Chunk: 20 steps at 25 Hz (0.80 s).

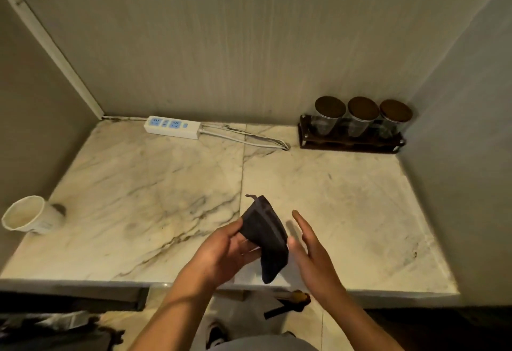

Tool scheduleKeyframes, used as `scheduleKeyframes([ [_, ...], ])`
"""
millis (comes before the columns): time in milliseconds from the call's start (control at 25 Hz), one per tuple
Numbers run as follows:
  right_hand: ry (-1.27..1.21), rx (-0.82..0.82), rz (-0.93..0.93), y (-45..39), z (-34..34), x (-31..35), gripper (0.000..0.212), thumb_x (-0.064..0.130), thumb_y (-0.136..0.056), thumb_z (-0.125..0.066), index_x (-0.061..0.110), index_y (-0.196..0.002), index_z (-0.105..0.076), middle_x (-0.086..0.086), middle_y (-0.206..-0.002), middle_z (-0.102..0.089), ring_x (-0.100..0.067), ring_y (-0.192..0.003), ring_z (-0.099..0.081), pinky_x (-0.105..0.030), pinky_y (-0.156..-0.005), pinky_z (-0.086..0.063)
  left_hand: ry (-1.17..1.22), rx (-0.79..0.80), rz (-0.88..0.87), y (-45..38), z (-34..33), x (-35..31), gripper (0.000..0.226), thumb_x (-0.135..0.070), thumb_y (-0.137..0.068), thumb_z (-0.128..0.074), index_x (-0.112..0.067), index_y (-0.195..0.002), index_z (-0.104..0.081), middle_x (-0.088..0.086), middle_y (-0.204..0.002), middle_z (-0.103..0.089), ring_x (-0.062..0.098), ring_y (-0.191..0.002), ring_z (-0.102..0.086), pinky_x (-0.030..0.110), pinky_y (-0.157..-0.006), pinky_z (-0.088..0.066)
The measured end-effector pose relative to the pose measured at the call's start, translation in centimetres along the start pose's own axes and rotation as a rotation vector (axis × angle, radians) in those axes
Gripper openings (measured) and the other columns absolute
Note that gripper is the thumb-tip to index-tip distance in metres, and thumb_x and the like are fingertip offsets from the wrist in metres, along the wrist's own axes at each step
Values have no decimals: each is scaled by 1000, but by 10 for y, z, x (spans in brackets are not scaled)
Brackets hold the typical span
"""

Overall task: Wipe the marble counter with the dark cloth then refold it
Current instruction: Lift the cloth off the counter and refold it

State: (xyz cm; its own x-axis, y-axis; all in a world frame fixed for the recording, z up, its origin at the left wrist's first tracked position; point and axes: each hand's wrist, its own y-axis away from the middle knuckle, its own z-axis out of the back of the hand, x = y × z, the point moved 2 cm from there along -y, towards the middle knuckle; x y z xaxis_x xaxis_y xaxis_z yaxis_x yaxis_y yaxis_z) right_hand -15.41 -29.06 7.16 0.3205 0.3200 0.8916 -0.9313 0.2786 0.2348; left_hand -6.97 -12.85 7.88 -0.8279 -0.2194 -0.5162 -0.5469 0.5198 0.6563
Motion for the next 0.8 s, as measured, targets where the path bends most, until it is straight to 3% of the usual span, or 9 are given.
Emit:
scheduleKeyframes([
  [80,-517,18,-290,-17,-9,-3,42,52,-92,-44,41,-133,-41,12,-148,-40,-5,-129,-40,-28,-105,-29,159,-4,-9,1,10,-16,31,-22,-95,-42,-4,-104,-65,18,-96,-74,30,-87,-72,48,-79,-55],
  [160,-991,159,-533,-27,-25,-7,55,56,-83,-51,23,-127,-55,-10,-137,-56,-24,-123,-54,-40,-108,-33,284,-4,-37,1,20,-29,30,-19,-88,-48,-1,-97,-70,19,-95,-74,33,-86,-72,53,-79,-57],
  [320,-1225,344,-598,-27,-54,1,59,54,-84,-58,10,-123,-63,-21,-131,-58,-37,-121,-56,-52,-98,-44,399,36,-89,3,36,-44,31,-19,-84,-50,1,-94,-71,22,-102,-72,36,-96,-69,57,-87,-49],
  [440,-1243,359,-510,-37,-65,6,43,26,-82,-71,6,-119,-64,-26,-128,-59,-39,-119,-56,-54,-96,-47,435,27,-121,6,56,-55,28,-19,-83,-52,-1,-97,-68,22,-104,-70,38,-101,-67,59,-89,-48],
  [560,-1047,282,-474,-56,-72,9,45,-5,-79,-67,2,-122,-55,-27,-121,-62,-41,-113,-60,-54,-99,-46,393,-53,-114,6,75,-61,29,-16,-87,-53,2,-106,-65,24,-107,-70,36,-96,-69,54,-85,-53],
  [600,-940,232,-475,-64,-74,12,43,-9,-79,-63,2,-120,-55,-24,-118,-65,-39,-110,-62,-52,-96,-48,342,-94,-111,6,81,-61,30,-16,-88,-54,3,-110,-63,25,-108,-69,34,-94,-69,49,-84,-55],
  [680,-703,168,-453,-79,-77,20,35,-9,-82,-61,7,-113,-59,-14,-107,-71,-27,-96,-68,-38,-78,-58,135,-231,-122,6,97,-58,31,-16,-88,-59,2,-113,-61,22,-111,-69,31,-98,-68,42,-79,-59],
  [760,-506,148,-417,-92,-80,25,32,-6,-82,-63,12,-108,-63,-6,-99,-73,-15,-84,-70,-24,-59,-55,-71,-363,-121,7,113,-53,29,-17,-86,-64,-2,-111,-61,18,-112,-68,30,-102,-66,37,-75,-57],
  [800,-427,142,-396,-98,-82,26,33,-6,-81,-64,14,-108,-63,-4,-98,-73,-12,-82,-70,-22,-59,-54,-115,-391,-108,9,119,-49,27,-16,-86,-65,-3,-110,-61,17,-110,-69,30,-100,-67,36,-73,-56],
])
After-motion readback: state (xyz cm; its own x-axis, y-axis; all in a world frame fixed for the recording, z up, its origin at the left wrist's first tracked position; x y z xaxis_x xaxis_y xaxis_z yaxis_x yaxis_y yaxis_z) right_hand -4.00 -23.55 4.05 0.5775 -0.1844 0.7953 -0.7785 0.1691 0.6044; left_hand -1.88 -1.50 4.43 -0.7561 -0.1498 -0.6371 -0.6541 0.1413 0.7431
